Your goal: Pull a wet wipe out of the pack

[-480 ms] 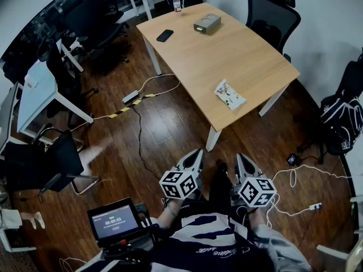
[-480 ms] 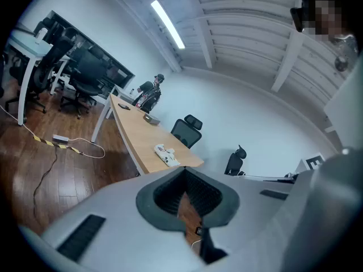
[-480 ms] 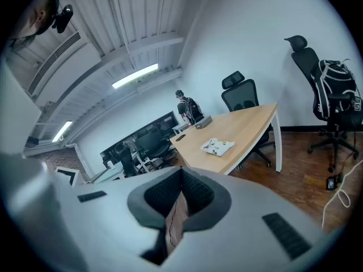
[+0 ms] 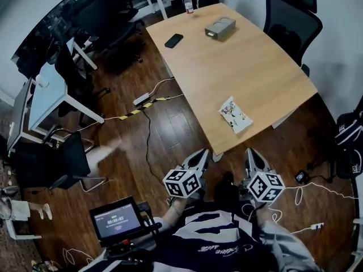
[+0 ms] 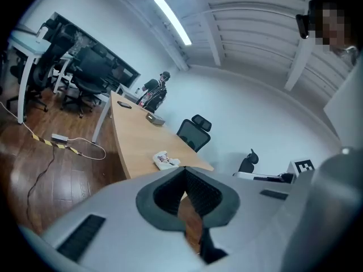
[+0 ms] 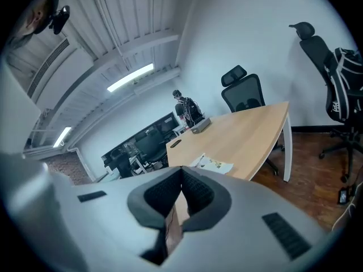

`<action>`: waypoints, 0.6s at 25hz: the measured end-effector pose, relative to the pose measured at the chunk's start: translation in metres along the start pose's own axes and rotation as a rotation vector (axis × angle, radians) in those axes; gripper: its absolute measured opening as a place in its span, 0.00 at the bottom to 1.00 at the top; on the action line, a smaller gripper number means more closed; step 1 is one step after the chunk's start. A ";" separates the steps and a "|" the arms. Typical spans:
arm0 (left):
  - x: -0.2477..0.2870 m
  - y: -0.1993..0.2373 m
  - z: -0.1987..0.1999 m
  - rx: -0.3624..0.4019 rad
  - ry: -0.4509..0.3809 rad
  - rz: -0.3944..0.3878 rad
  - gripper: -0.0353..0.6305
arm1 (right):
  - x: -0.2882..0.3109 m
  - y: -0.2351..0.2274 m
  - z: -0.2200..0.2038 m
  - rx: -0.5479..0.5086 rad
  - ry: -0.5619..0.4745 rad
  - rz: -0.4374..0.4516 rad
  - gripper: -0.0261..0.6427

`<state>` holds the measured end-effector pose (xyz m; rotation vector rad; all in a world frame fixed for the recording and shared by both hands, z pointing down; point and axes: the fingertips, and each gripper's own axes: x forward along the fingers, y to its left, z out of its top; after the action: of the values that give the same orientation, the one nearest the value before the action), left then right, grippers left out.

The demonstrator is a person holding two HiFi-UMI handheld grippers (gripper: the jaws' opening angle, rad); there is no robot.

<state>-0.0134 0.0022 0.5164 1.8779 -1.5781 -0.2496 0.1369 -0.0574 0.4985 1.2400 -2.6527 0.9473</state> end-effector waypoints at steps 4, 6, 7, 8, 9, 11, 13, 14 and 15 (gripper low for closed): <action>0.051 -0.001 0.005 0.044 0.025 0.039 0.06 | 0.039 -0.033 0.021 0.016 0.046 0.036 0.03; 0.071 0.000 0.008 0.063 0.033 0.069 0.06 | 0.057 -0.044 0.024 0.007 0.087 0.060 0.03; 0.078 0.001 0.009 0.066 0.036 0.083 0.06 | 0.066 -0.049 0.025 0.002 0.108 0.071 0.03; 0.084 0.002 0.010 0.067 0.039 0.096 0.06 | 0.074 -0.054 0.026 -0.002 0.125 0.080 0.03; 0.089 0.003 0.010 0.070 0.043 0.108 0.06 | 0.083 -0.059 0.027 -0.005 0.139 0.087 0.03; 0.095 0.006 0.008 0.090 0.059 0.133 0.06 | 0.098 -0.068 0.028 -0.007 0.162 0.094 0.03; 0.098 0.012 0.004 0.117 0.083 0.168 0.06 | 0.110 -0.074 0.026 -0.002 0.186 0.100 0.03; 0.098 0.016 0.003 0.125 0.091 0.187 0.06 | 0.115 -0.075 0.024 0.001 0.199 0.105 0.03; 0.098 0.020 0.002 0.129 0.098 0.203 0.06 | 0.120 -0.075 0.021 0.004 0.211 0.110 0.04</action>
<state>-0.0060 -0.0906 0.5521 1.7784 -1.7373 0.0332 0.1140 -0.1860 0.5559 0.9446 -2.5751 1.0362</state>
